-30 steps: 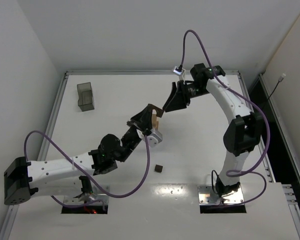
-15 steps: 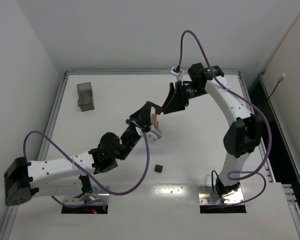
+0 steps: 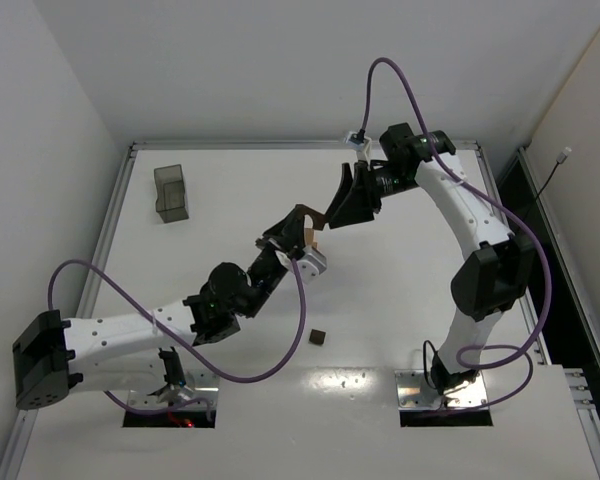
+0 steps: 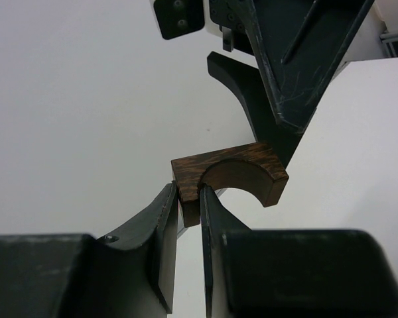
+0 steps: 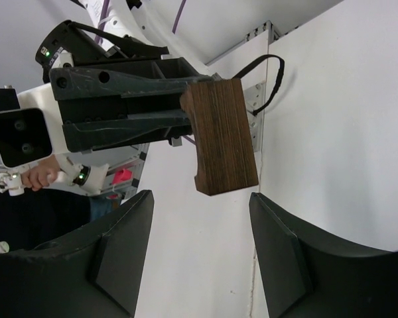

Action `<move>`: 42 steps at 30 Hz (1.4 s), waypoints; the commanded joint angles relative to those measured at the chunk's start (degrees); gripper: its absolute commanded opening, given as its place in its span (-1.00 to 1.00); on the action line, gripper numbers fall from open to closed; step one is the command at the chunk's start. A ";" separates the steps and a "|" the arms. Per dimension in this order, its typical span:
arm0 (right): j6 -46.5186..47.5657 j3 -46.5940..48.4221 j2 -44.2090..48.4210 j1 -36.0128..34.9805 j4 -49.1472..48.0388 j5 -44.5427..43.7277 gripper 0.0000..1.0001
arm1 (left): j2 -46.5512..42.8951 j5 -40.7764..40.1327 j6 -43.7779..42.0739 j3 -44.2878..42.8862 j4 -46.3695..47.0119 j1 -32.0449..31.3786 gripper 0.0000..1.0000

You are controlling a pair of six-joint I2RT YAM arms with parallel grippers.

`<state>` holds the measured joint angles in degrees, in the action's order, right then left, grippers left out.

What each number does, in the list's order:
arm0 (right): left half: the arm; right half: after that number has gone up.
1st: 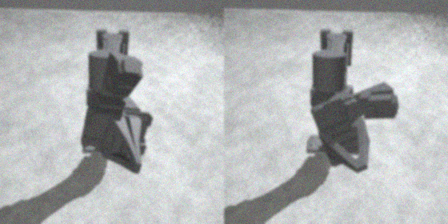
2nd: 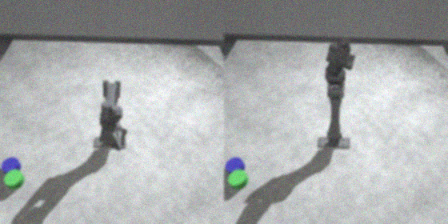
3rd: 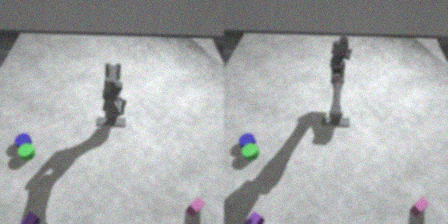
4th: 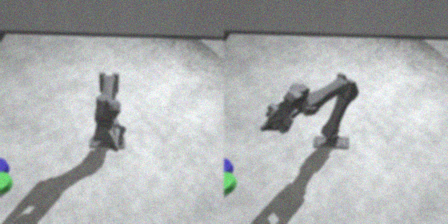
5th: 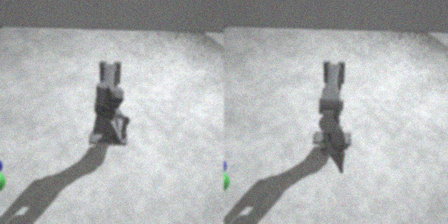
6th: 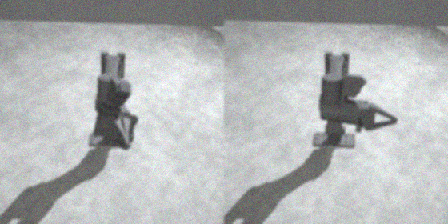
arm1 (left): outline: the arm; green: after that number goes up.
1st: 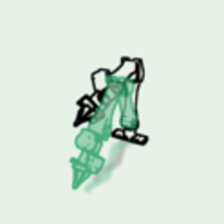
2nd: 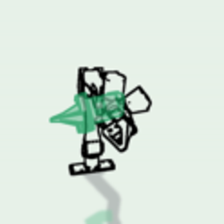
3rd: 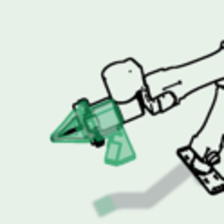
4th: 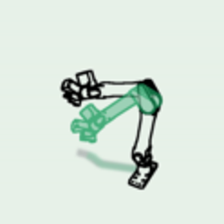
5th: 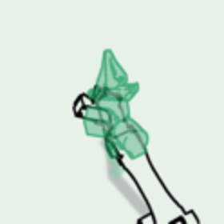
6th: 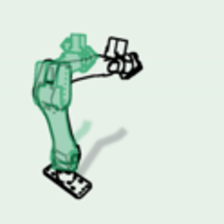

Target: Build the wood block tower

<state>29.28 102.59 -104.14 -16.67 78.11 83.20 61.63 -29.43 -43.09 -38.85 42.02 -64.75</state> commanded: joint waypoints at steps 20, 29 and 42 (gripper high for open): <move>-0.10 2.36 -0.72 -0.21 0.47 8.21 0.13 | 2.01 0.16 6.00 -7.38 -0.27 0.07 -1.00; -1.94 2.88 -0.72 -0.21 -0.59 8.21 0.05 | 2.01 0.16 7.06 -5.45 -0.89 -1.17 -1.00; -4.23 2.36 0.33 -1.26 -3.39 8.21 -0.20 | 2.01 0.69 6.53 -2.63 0.17 -1.17 -1.00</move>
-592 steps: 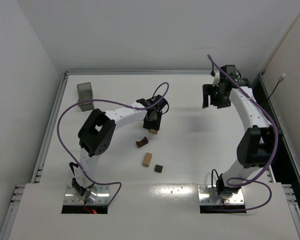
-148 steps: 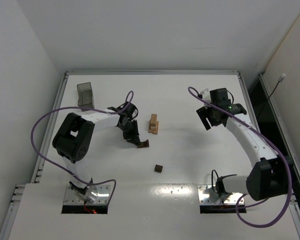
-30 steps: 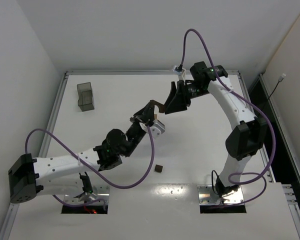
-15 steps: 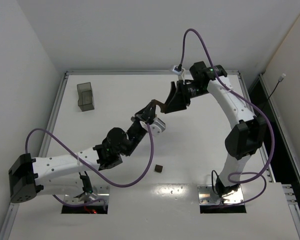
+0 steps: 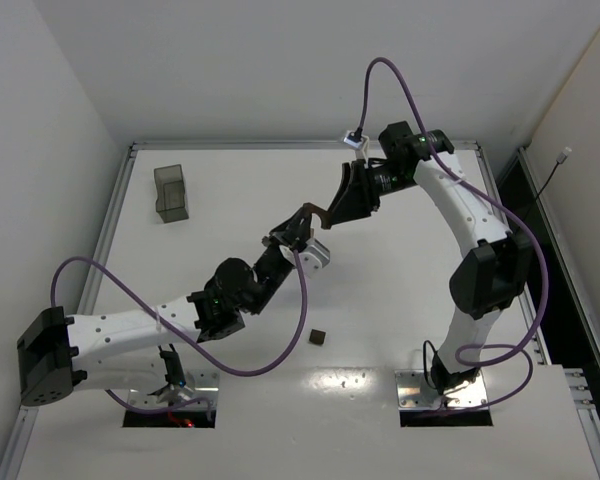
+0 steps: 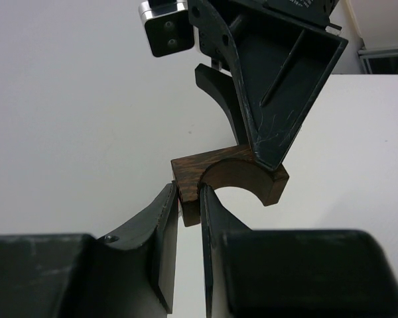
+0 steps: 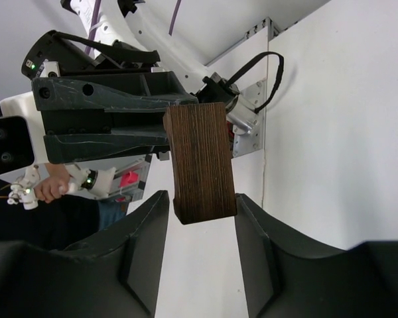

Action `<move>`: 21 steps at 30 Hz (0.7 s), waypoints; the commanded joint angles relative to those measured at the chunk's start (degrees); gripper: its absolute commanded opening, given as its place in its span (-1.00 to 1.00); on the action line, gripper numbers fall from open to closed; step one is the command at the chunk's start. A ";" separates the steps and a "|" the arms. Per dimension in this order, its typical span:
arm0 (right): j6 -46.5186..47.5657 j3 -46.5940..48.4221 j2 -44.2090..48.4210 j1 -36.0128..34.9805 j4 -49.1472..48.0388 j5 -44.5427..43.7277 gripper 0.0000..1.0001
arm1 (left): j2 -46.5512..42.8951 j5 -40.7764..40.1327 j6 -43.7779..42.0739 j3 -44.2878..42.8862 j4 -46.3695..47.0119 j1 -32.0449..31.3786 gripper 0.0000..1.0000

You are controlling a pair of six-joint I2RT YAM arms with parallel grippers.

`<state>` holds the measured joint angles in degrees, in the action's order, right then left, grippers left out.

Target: Build the wood block tower

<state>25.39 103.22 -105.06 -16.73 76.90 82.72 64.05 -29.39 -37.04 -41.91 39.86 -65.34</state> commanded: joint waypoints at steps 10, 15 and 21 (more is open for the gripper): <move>-2.18 1.19 1.78 -2.34 -4.13 8.69 -0.82 | 0.11 1.17 0.47 0.43 1.29 -0.58 -0.93; -1.48 0.15 2.31 -2.34 -4.13 8.69 -1.00 | 0.11 0.65 1.61 0.43 -1.18 -0.58 -0.05; -0.43 -2.75 3.54 -1.20 -4.13 8.69 -1.00 | -0.42 -0.41 3.81 -0.71 -2.94 -0.58 0.43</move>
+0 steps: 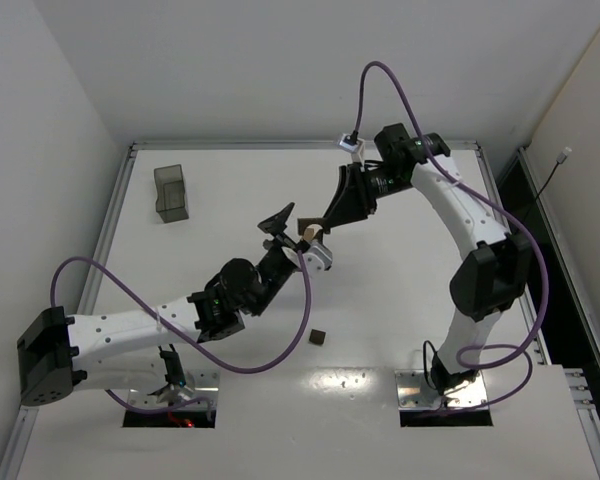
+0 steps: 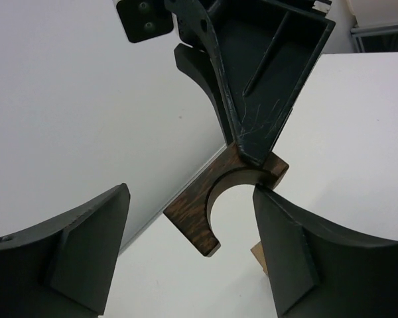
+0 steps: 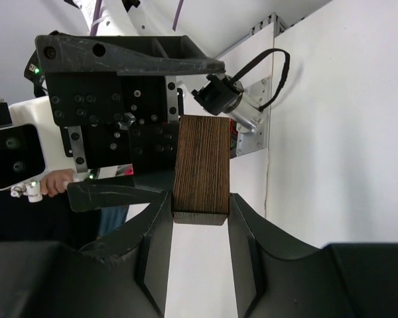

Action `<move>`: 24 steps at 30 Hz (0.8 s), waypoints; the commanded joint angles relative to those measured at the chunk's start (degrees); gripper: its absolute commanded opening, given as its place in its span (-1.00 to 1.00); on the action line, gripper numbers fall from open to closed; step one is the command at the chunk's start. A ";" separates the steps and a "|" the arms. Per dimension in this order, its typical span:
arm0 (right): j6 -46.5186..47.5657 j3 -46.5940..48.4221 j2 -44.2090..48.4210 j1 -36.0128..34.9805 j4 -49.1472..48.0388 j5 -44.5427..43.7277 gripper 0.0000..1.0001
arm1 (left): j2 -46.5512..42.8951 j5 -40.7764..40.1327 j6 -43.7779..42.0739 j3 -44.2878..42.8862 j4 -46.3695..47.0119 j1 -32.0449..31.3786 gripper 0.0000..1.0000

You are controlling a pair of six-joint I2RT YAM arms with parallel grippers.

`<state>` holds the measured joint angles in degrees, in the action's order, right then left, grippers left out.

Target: Build the wood block tower

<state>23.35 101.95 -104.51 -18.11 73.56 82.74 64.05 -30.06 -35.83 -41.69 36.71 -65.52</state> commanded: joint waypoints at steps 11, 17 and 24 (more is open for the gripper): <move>4.76 -10.28 4.58 7.47 -2.10 6.65 -1.00 | -1.47 -5.87 8.76 -6.73 -9.27 3.37 0.52; 4.77 -12.21 5.10 12.40 -2.89 -1.86 -1.00 | -0.78 -8.25 14.29 -12.78 -17.09 9.34 0.73; -25.56 -28.04 25.40 11.00 -44.12 -39.37 -1.00 | -0.06 -6.94 26.95 -18.07 -31.52 18.83 0.78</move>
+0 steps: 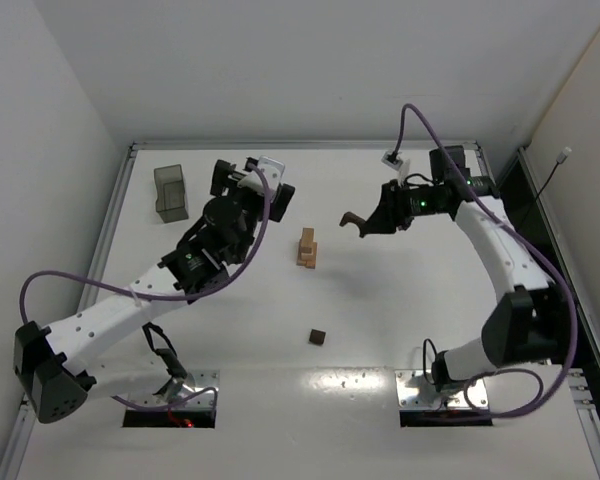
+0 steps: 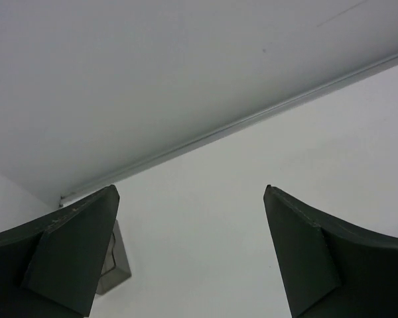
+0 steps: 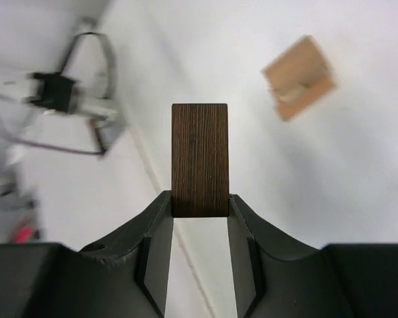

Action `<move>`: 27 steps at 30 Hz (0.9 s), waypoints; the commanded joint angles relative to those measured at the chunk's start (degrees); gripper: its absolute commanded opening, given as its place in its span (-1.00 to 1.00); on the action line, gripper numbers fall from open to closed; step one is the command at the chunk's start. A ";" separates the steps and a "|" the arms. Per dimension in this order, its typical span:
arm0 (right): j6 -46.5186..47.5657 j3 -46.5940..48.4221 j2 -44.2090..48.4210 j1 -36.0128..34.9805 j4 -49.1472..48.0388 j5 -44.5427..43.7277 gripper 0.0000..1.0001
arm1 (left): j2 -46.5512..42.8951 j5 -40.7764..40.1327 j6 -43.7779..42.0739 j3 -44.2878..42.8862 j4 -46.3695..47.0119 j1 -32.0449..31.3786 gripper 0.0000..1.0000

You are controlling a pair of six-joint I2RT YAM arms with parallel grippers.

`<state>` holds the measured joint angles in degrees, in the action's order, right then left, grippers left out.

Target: Build the wood block tower

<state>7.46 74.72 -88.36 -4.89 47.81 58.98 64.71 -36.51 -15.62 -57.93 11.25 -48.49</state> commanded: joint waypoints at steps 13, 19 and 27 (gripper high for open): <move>-23.63 -7.48 14.53 -11.97 -19.86 -52.19 -1.00 | 1.73 3.62 15.87 -5.69 -24.30 10.51 0.86; -32.50 -7.48 13.91 -22.18 -21.44 -64.69 -1.00 | 8.06 4.70 22.73 -12.28 -35.41 15.62 1.00; -43.67 -5.56 7.69 -30.44 -22.06 -75.76 -1.00 | 14.65 5.57 27.30 -17.39 -44.19 20.88 1.00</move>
<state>-29.30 66.67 -77.54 -32.60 28.34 -9.74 78.78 -31.86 8.21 -71.81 -28.29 -30.20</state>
